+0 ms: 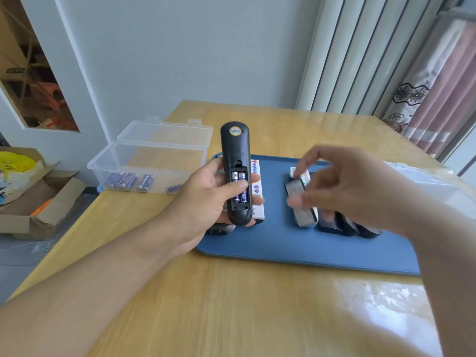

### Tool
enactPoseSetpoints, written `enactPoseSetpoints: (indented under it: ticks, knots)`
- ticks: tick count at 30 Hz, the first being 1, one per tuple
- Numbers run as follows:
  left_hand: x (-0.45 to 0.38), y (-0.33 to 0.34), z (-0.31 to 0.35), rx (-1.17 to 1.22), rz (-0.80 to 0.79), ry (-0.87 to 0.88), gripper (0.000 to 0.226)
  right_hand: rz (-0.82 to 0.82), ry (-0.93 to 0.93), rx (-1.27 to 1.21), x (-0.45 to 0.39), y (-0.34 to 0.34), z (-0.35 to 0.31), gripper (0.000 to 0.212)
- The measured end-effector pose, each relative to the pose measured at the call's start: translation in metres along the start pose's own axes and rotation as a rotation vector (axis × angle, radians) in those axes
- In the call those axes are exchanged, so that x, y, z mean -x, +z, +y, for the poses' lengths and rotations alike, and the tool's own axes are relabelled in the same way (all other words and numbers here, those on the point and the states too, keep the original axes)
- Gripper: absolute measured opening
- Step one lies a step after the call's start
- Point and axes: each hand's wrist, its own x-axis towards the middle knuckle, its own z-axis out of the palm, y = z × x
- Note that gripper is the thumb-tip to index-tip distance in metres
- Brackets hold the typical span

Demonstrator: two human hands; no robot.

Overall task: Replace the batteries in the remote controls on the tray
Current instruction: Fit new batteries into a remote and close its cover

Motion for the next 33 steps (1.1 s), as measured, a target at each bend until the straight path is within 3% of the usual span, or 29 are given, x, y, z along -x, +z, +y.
enactPoseSetpoints:
  ticks: [3,6,9,16,33]
  knots:
    - [0.002,0.003,0.000,0.031,-0.059,-0.046,0.030,0.133,-0.249,-0.480,-0.008,0.021,-0.005,0.035]
    - [0.006,0.007,0.002,0.015,-0.133,-0.085,0.032,0.138,-0.291,-0.626,-0.013,0.041,-0.004,0.029]
    - [0.008,0.008,0.005,-0.011,-0.138,-0.096,0.029,0.105,-0.246,-0.597,-0.013,0.049,-0.003,0.036]
    - [0.010,0.007,0.007,0.120,-0.163,-0.136,0.037,0.075,-0.256,-0.512,-0.016,0.056,0.001,0.026]
    - [0.009,0.005,0.003,0.126,-0.204,-0.147,0.039,0.220,-0.290,-0.332,-0.021,0.060,0.006,0.031]
